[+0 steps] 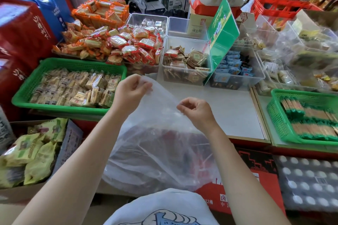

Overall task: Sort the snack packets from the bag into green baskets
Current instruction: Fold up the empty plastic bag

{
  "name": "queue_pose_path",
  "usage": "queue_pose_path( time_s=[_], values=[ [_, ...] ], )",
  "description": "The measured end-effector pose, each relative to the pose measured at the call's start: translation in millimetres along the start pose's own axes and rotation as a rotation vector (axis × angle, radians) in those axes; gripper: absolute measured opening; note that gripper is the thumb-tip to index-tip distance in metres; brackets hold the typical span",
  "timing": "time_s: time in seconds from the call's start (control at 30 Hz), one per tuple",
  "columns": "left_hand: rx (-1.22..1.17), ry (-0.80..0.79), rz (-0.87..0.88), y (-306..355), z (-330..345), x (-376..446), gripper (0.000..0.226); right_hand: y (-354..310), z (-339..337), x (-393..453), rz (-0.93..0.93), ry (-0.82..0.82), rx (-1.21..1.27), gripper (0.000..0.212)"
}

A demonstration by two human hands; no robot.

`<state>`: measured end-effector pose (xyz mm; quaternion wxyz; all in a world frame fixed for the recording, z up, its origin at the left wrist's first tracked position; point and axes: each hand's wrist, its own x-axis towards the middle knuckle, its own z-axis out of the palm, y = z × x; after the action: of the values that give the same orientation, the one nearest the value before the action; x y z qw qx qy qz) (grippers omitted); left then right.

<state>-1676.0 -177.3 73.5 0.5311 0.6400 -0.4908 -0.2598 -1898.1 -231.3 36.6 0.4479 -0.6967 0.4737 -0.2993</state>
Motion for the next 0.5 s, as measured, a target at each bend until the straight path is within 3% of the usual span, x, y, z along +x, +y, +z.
queue_pose_path(
  time_s=[0.1, 0.13, 0.2, 0.23, 0.3, 0.37, 0.5],
  values=[
    [0.262, 0.132, 0.061, -9.6, -23.4, 2.1, 0.008, -1.4, 4.2, 5.6, -0.084, 0.051, -0.146, 0.006],
    [0.395, 0.146, 0.137, -7.8, -27.9, 1.7, 0.023, -5.2, 7.3, 8.4, -0.147, 0.066, -0.208, 0.007],
    [0.627, 0.048, 0.356, -1.3, -30.6, 2.2, 0.056, -14.3, 16.3, 14.0, -0.300, 0.079, -0.330, 0.009],
    [0.729, -0.026, 0.449, 5.1, -28.8, 3.6, 0.058, -20.8, 21.2, 16.5, -0.374, 0.084, -0.375, 0.010],
    [0.853, -0.177, 0.535, 16.6, -21.6, 6.1, 0.041, -35.4, 29.5, 19.3, -0.486, 0.097, -0.424, 0.013],
    [0.867, -0.200, 0.519, 21.3, -17.0, 9.2, 0.021, -48.4, 33.3, 20.9, -0.548, 0.128, -0.447, 0.018],
    [0.702, -0.035, 0.505, 15.1, -25.1, 13.7, 0.015, -50.0, 27.9, 25.8, -0.508, 0.136, -0.447, 0.010]
  ],
)
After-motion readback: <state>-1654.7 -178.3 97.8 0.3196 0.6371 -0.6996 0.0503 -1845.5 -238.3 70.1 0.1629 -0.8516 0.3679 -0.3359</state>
